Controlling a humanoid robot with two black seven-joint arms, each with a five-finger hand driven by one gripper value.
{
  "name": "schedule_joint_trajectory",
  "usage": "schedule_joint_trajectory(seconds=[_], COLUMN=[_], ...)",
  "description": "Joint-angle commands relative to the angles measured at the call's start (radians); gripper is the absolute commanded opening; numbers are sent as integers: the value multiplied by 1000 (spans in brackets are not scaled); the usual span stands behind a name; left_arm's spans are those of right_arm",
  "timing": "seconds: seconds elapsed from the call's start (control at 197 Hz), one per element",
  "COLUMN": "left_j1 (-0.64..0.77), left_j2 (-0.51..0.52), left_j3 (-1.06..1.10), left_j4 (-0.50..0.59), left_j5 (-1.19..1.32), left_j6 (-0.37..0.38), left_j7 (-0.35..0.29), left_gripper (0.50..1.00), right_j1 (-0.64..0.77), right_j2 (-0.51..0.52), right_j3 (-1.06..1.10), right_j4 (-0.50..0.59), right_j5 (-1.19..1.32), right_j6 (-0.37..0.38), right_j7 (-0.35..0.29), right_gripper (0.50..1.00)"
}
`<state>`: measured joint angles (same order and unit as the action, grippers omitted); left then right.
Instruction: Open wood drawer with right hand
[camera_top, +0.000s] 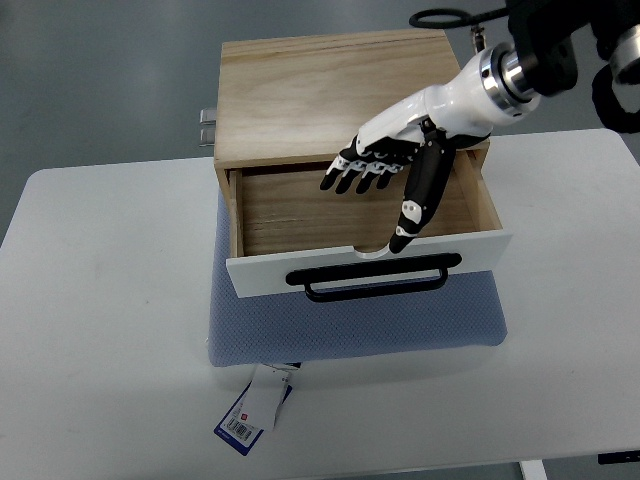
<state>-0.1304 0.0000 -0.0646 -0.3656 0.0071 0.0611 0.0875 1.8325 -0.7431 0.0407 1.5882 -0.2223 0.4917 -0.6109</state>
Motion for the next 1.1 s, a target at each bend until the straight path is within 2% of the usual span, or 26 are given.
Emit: schedule_joint_trajectory(seconds=[0.0,0.031,0.066,0.122,0.127,0.188,0.239,0.244,0.356,0.442,0.498,0.503,0.524,0.595,0.6,0.676,0.742,0.747,0.864,1.093], left_j1=[0,0,0,0,0,0,0,0,0,0,0,0,0,0,0,0,0,0,0,2], left_j2=[0,0,0,0,0,0,0,0,0,0,0,0,0,0,0,0,0,0,0,0], left_j3=[0,0,0,0,0,0,0,0,0,0,0,0,0,0,0,0,0,0,0,0], left_j4=[-1,-1,-1,-1,-4,-6,-6,-7,-7,-10,-10,-12,-12,-12,-12,-9,-9,-6,-3,-4], left_j5=[1,1,2,2,2,2,2,2,2,2,2,4,2,2,2,2,2,2,1,1], left_j6=[-1,-1,-1,-1,-1,2,2,5,6,8,8,9,9,9,11,11,11,11,11,11], left_j7=[0,0,0,0,0,0,0,0,1,1,1,0,1,1,0,1,1,0,1,0], left_gripper=[1000,1000,1000,1000,1000,1000,1000,1000,1000,1000,1000,1000,1000,1000,1000,1000,1000,1000,1000,1000], right_j1=[-99,-130,-191,-191,-290,-413,-414,-505,-713,-851,-851,-927,-952,-970,-1007,-1049,-1053,-1075,-1101,-1138], right_j2=[-38,-38,-32,-32,-16,20,21,56,125,211,211,275,304,330,399,488,498,531,564,579], right_j3=[174,219,312,312,434,593,593,717,975,1130,1130,1210,1242,1268,1329,1415,1426,1470,1499,1498], right_j4=[-197,-246,-345,-346,-473,-608,-608,-687,-771,-780,-780,-781,-786,-791,-821,-873,-880,-913,-972,-995], right_j5=[-2,0,0,0,11,11,11,12,35,81,81,116,126,130,133,133,132,132,132,127], right_j6=[-50,-70,-107,-107,-151,-182,-182,-192,-194,-194,-194,-188,-186,-186,-179,-148,-142,-102,-9,73], right_j7=[0,10,75,76,165,273,273,354,488,553,553,577,585,591,608,629,631,631,632,632], right_gripper=[942,942,942,942,942,942,942,942,942,942,942,942,942,944,944,944,944,944,944,944])
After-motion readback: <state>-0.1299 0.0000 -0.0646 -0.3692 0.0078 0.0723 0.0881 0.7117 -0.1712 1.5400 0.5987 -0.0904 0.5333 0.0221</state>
